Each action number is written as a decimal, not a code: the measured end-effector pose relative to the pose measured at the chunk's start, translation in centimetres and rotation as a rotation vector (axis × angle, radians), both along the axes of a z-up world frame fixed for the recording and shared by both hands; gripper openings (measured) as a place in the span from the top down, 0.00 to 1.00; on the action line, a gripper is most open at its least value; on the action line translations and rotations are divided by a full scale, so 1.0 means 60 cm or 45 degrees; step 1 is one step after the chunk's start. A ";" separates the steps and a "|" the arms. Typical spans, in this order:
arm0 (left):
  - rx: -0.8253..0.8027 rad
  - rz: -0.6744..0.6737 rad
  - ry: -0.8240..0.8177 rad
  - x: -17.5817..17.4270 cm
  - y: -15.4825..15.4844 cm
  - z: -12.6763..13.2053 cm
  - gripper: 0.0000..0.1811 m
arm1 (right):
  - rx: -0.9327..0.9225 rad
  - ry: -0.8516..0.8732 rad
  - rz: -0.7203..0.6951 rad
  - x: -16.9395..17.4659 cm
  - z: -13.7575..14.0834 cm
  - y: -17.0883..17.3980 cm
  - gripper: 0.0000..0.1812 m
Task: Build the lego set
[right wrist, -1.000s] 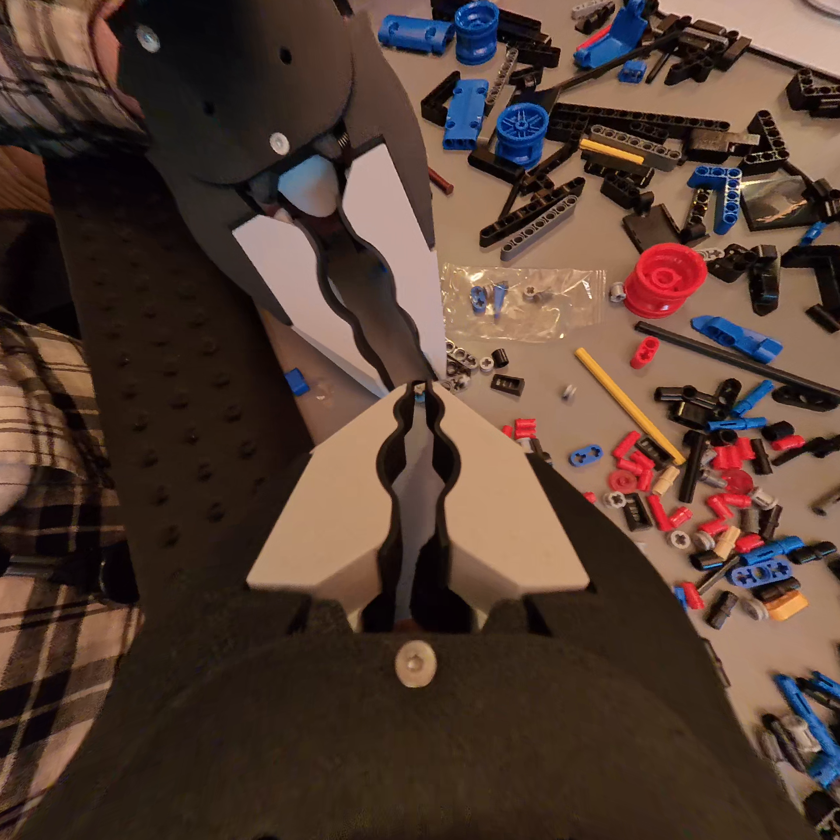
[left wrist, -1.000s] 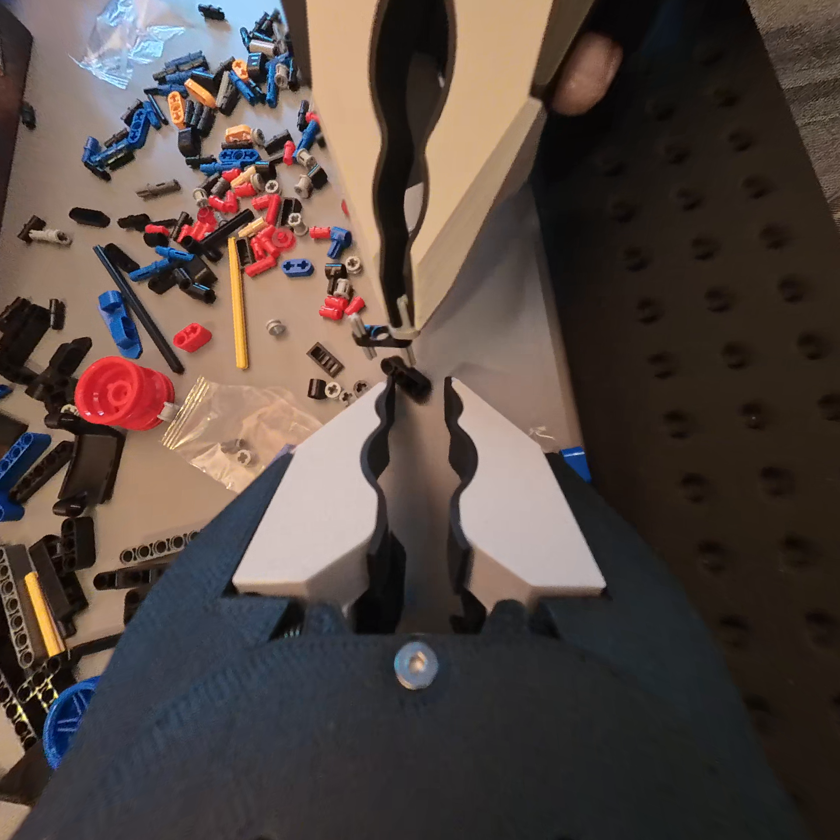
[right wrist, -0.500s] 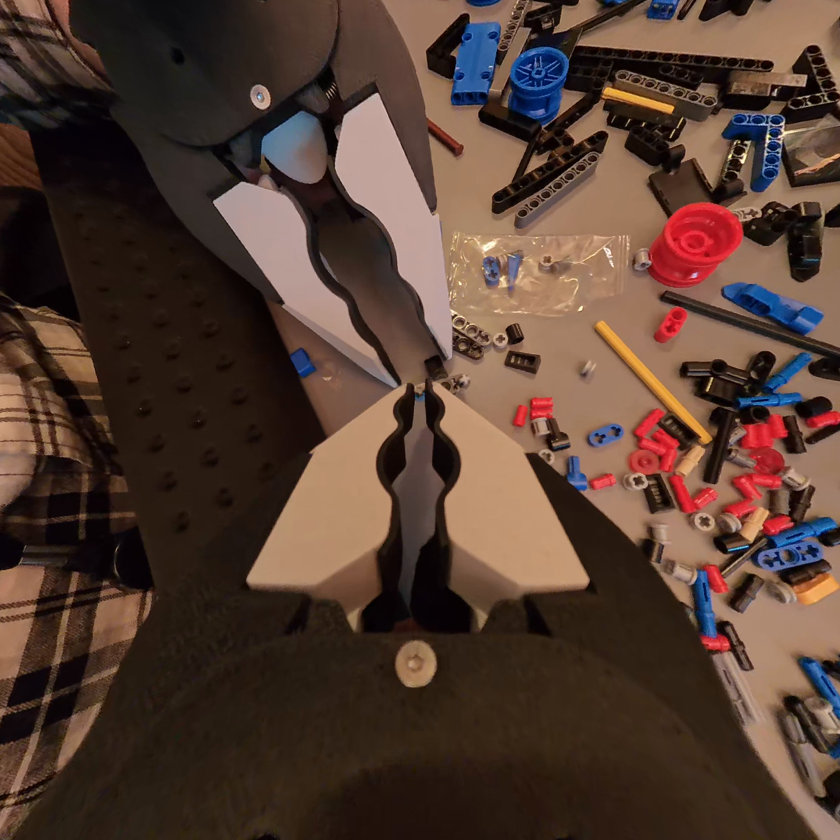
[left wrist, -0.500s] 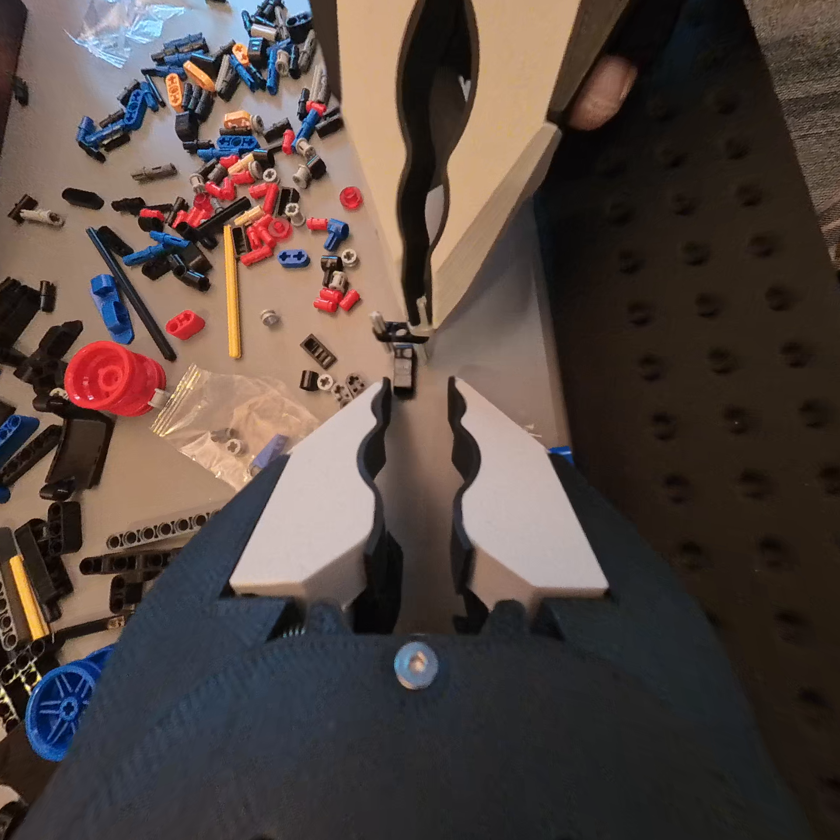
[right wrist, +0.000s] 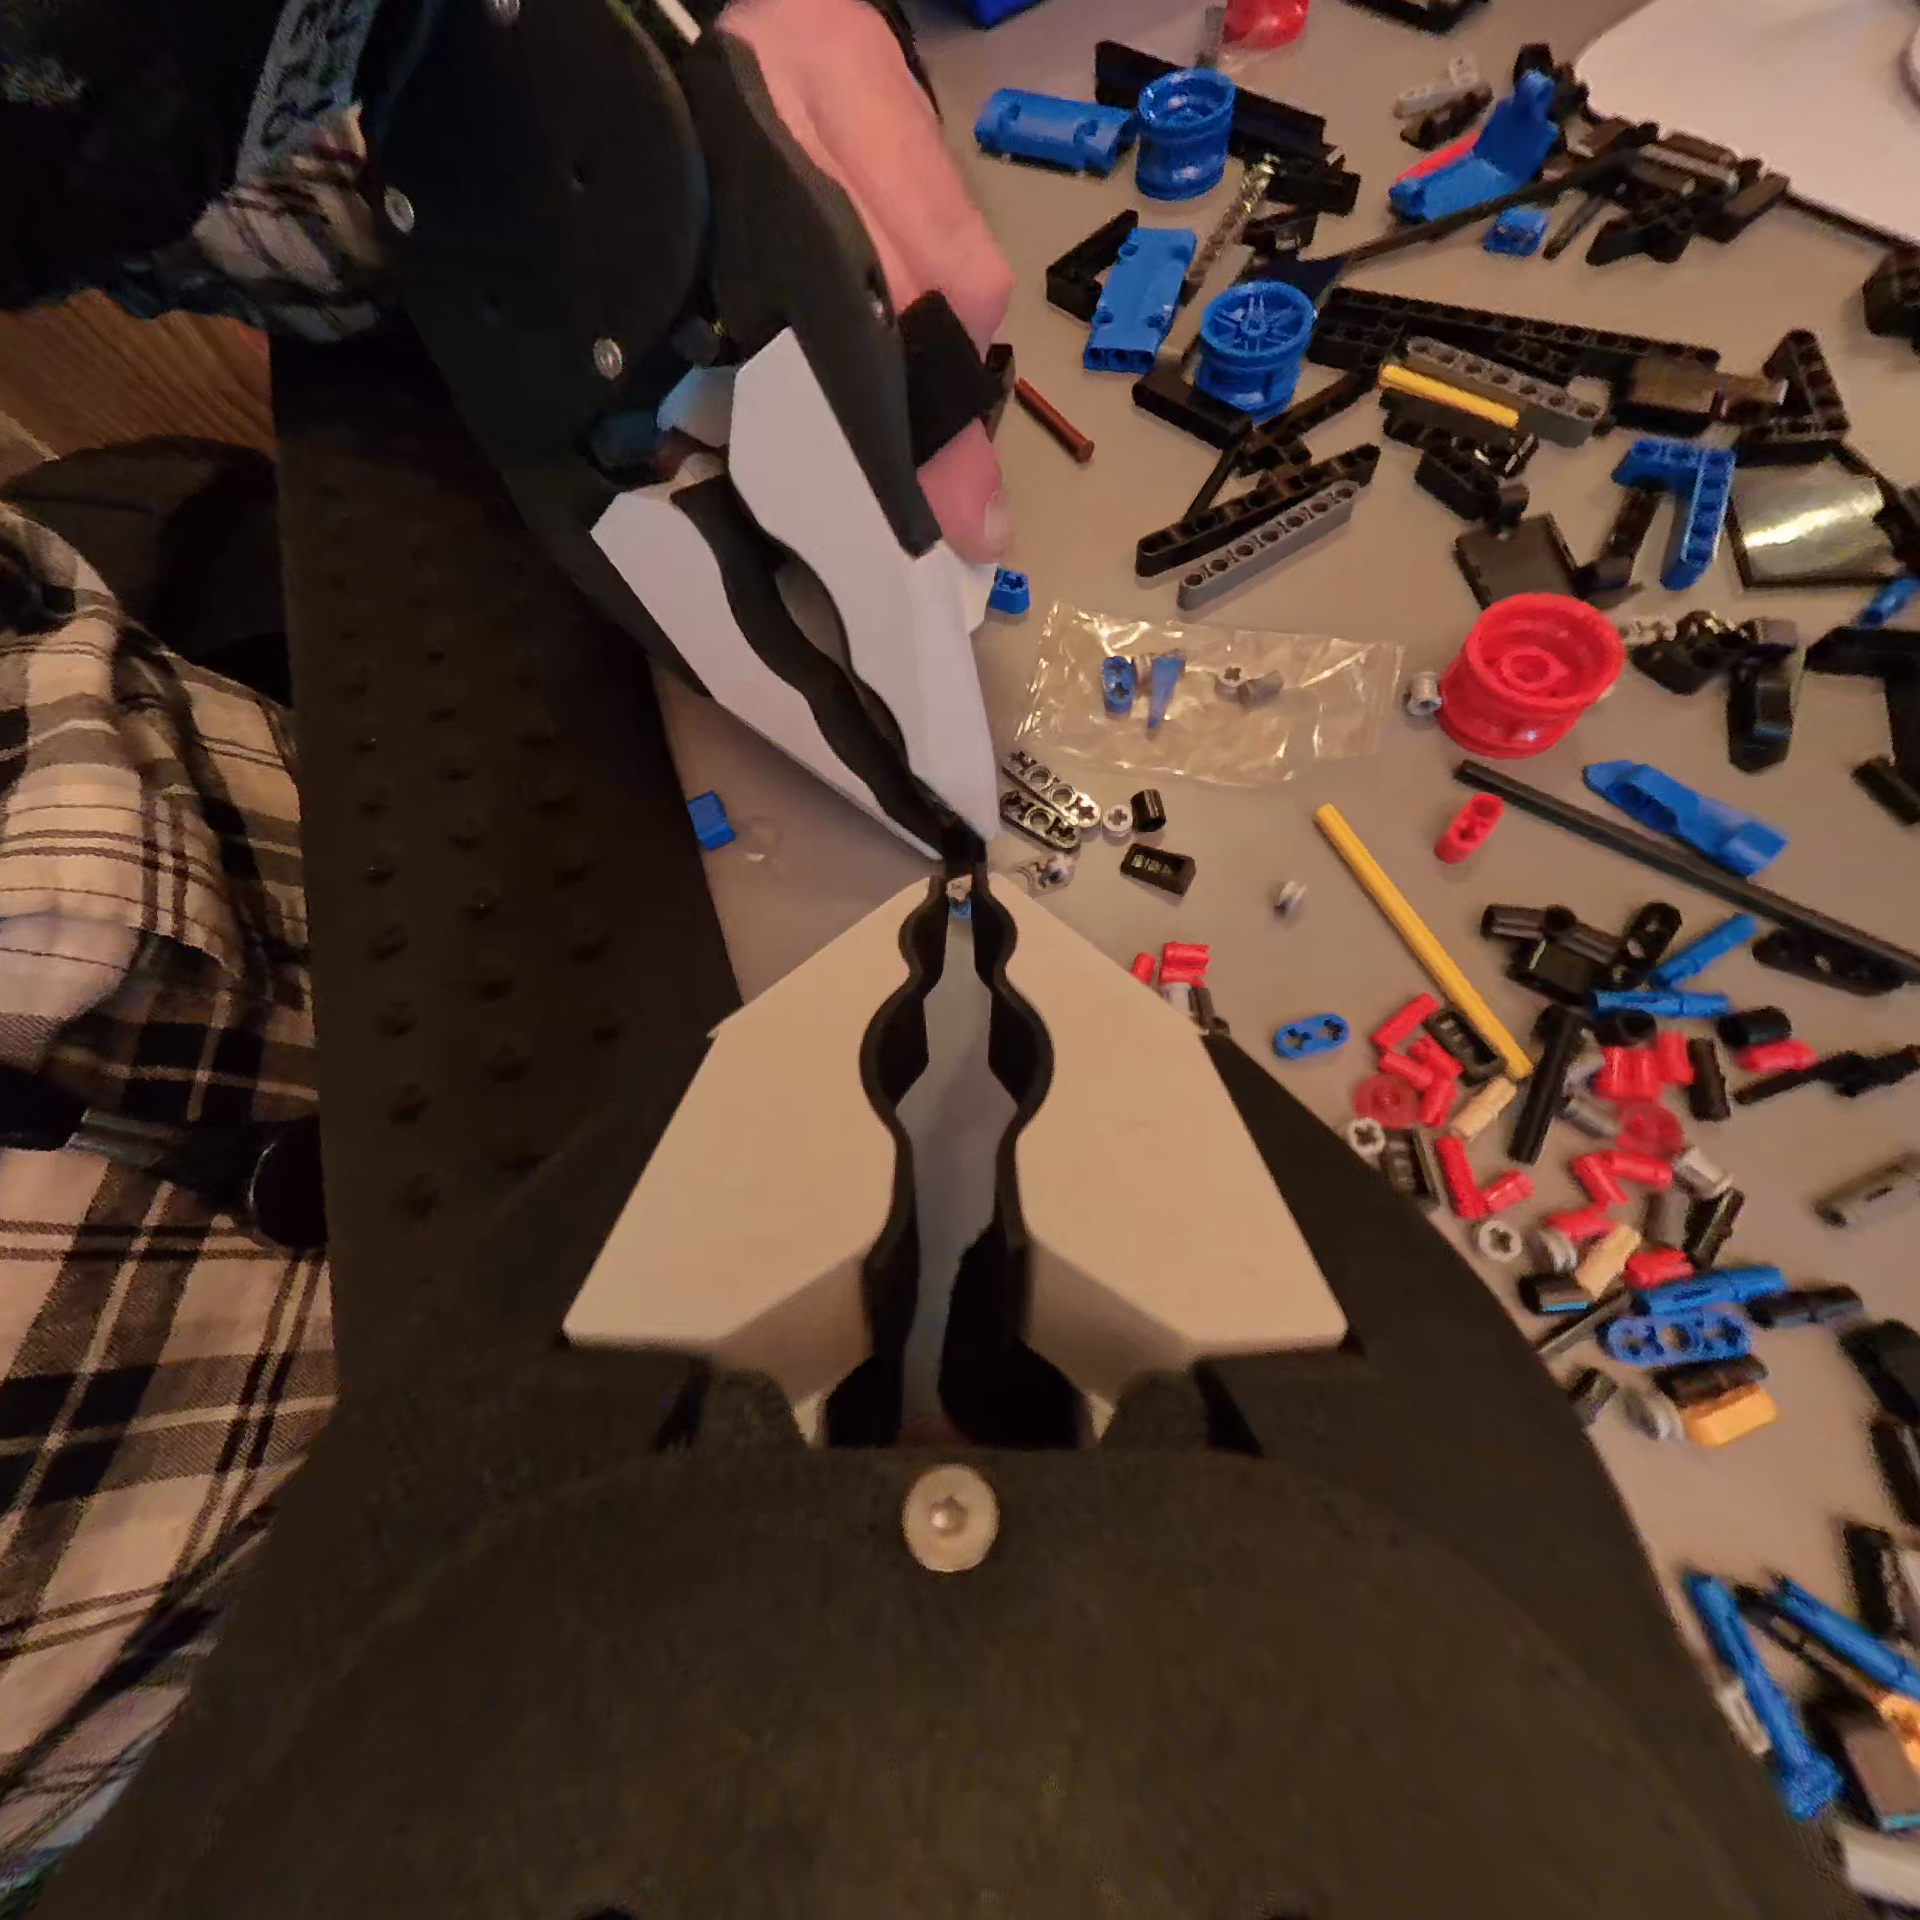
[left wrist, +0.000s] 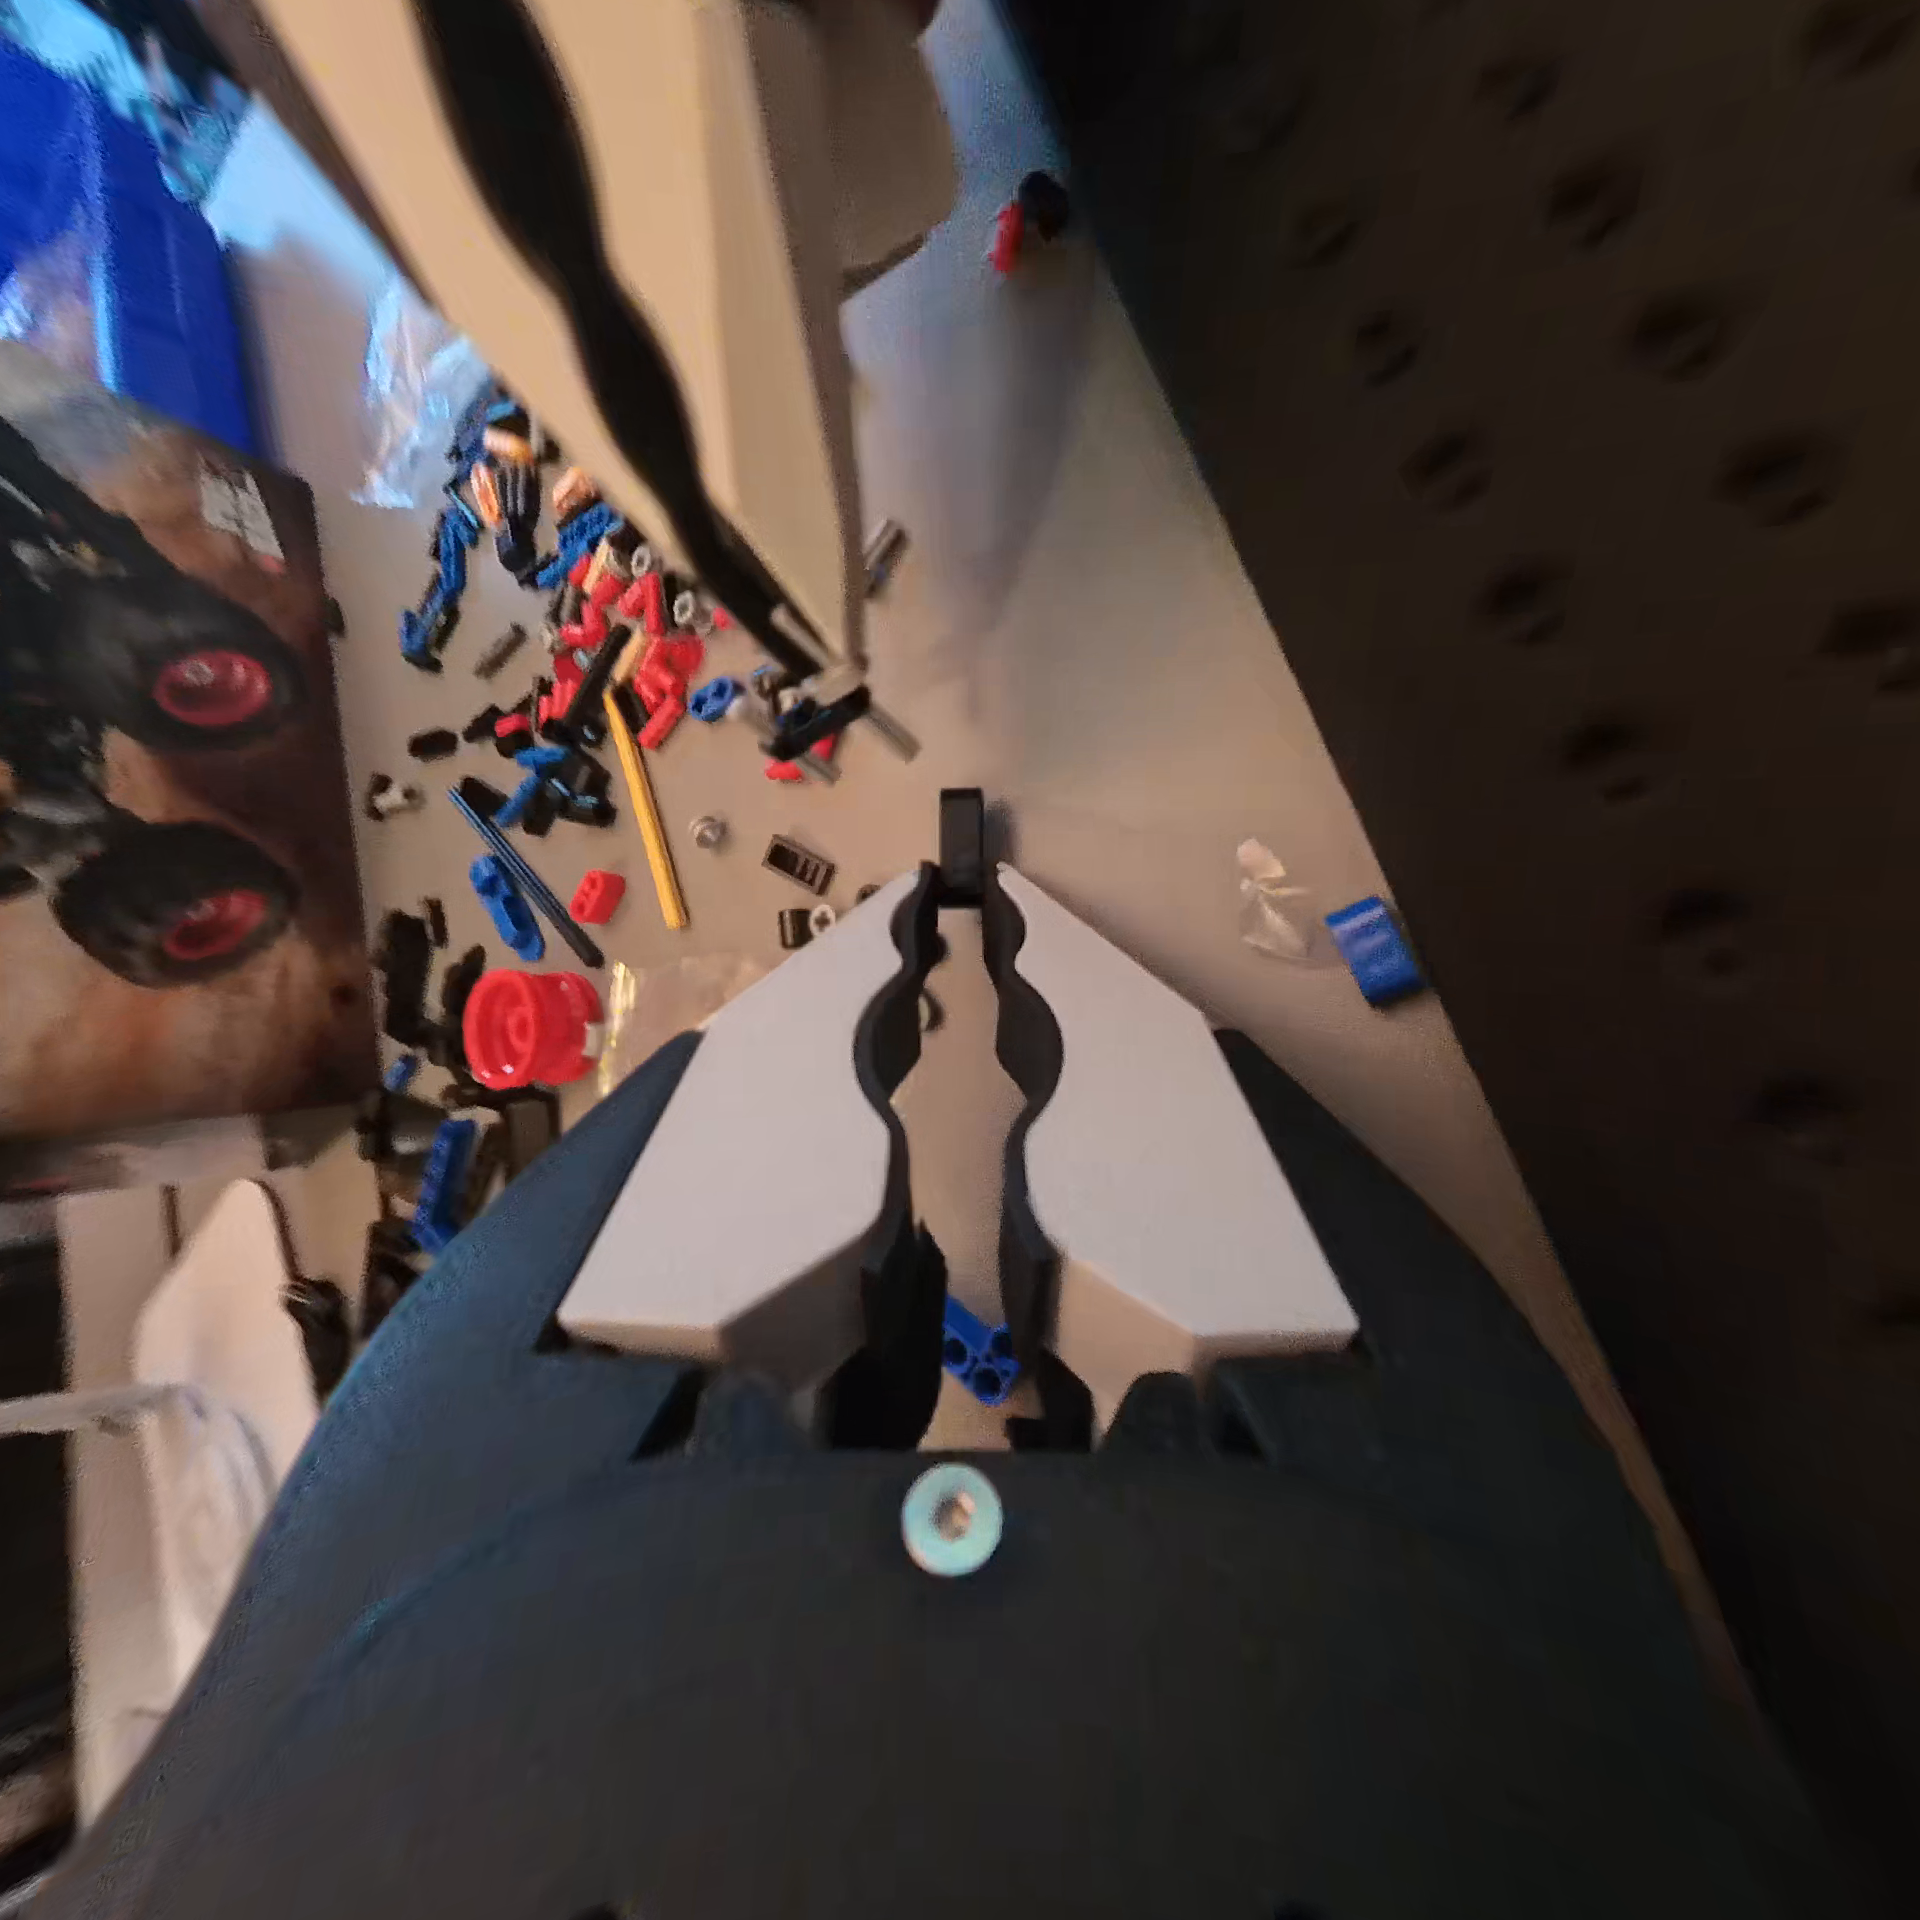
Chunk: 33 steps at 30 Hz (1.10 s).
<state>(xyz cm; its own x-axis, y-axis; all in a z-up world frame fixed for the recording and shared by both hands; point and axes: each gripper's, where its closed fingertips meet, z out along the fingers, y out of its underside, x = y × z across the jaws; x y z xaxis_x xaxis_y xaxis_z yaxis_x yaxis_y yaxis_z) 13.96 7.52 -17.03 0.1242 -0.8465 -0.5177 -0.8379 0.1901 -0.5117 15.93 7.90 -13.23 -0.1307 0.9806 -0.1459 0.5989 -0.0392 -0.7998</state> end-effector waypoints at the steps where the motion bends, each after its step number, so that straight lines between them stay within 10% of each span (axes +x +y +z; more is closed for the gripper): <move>1: 0.050 -0.044 0.028 0.001 -0.003 -0.001 0.96 | 0.004 0.009 0.025 -0.002 0.000 -0.001 0.98; 19: 0.312 -0.174 0.063 0.003 -0.013 0.000 0.96 | 0.074 0.063 0.288 -0.004 -0.016 -0.032 0.98; 33: 0.066 -0.031 -0.018 -0.011 -0.009 -0.003 0.96 | 0.173 0.052 0.333 -0.006 -0.023 -0.041 0.98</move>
